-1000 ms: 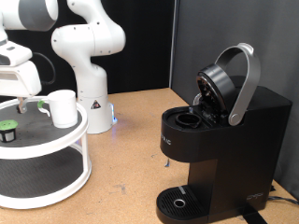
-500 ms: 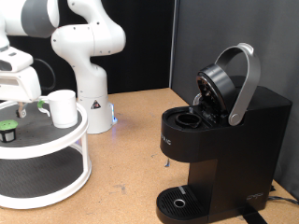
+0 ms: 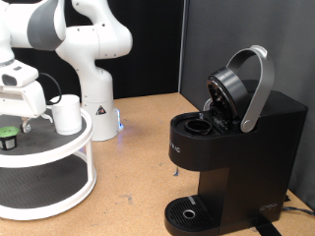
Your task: Make a cup of coffee with the keurig machine
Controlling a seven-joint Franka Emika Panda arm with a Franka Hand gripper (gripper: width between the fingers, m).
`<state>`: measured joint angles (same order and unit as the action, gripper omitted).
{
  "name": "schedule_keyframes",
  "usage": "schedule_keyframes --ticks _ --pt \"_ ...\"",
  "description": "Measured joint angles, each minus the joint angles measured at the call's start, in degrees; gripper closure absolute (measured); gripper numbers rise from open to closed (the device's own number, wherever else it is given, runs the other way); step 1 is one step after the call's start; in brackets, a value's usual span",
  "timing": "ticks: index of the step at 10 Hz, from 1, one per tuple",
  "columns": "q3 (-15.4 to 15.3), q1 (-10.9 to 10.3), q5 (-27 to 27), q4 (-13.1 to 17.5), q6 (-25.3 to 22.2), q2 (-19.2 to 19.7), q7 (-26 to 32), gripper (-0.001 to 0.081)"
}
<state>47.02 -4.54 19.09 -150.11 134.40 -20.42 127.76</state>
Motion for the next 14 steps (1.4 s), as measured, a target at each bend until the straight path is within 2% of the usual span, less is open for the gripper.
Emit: schedule_keyframes --ticks 11,12,13,14 --pt "0.7 -0.5 -1.8 -0.2 2.6 2.4 0.4 0.0001" --pt "0.7 -0.5 -1.8 -0.2 3.1 2.9 0.4 0.0135" --pt "0.7 -0.5 -2.0 -0.1 3.4 3.3 0.4 0.0135" --pt "0.7 -0.5 -2.4 0.1 3.6 3.7 0.4 0.0285"
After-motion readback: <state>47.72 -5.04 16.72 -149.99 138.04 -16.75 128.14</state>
